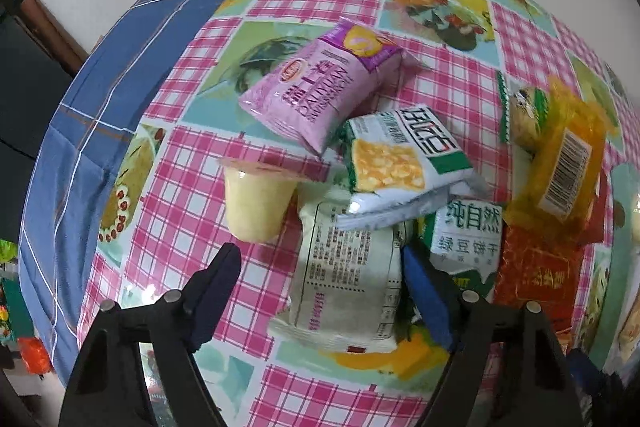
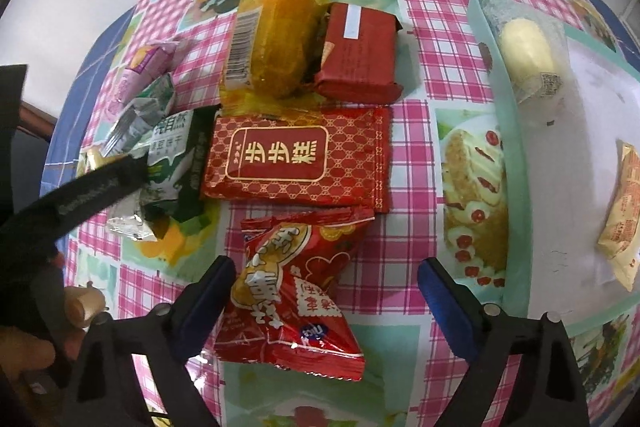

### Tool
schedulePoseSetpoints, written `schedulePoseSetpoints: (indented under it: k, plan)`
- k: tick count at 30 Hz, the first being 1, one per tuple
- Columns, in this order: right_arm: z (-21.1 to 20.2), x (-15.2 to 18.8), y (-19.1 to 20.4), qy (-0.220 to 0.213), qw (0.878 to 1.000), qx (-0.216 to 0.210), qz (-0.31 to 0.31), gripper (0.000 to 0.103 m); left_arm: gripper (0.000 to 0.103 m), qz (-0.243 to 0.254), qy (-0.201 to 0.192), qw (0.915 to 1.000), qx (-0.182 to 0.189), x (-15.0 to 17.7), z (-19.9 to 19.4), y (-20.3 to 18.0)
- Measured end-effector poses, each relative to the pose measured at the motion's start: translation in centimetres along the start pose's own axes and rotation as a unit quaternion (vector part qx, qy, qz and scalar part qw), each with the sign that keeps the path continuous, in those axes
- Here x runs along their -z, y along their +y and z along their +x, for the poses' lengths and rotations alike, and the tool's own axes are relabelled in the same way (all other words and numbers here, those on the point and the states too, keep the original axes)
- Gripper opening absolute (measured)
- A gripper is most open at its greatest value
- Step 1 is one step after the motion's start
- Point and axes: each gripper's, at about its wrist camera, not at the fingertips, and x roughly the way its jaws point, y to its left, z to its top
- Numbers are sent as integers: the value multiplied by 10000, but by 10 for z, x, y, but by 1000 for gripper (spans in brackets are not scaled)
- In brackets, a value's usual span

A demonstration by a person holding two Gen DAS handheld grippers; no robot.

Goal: Organize snacks
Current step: 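Grasp the white biscuit pack with the left tool while the right tool grasps the red cracker bag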

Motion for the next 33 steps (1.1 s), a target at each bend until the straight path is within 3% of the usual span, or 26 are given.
schedulePoseSetpoints:
  k: [5,10,13,22,29,33]
  plan:
    - [1,4,5,-29,10000,79,-24,83,55,-344,108,9991,211,-5,8,9]
    - [-5,7,-1,-50,10000,11,62,62,53,-294,133,9991,285,-1,8,11]
    - [-7,6,-3,-34,9999,-74,100,58,53,-257,181,9990,317,5,6,9]
    - [-28,0,-5,-180,9990,-354,212,55,53,-416,77,9972,622,11,-25,2]
    - [-60,-2,-11,-542,9961,-587,376,55,53,-402,-436,9961,648,12,-67,2]
    - [-70,-2,-16,-705,9953,-513,427,55,53,-345,-755,9944,656,16,-94,2]
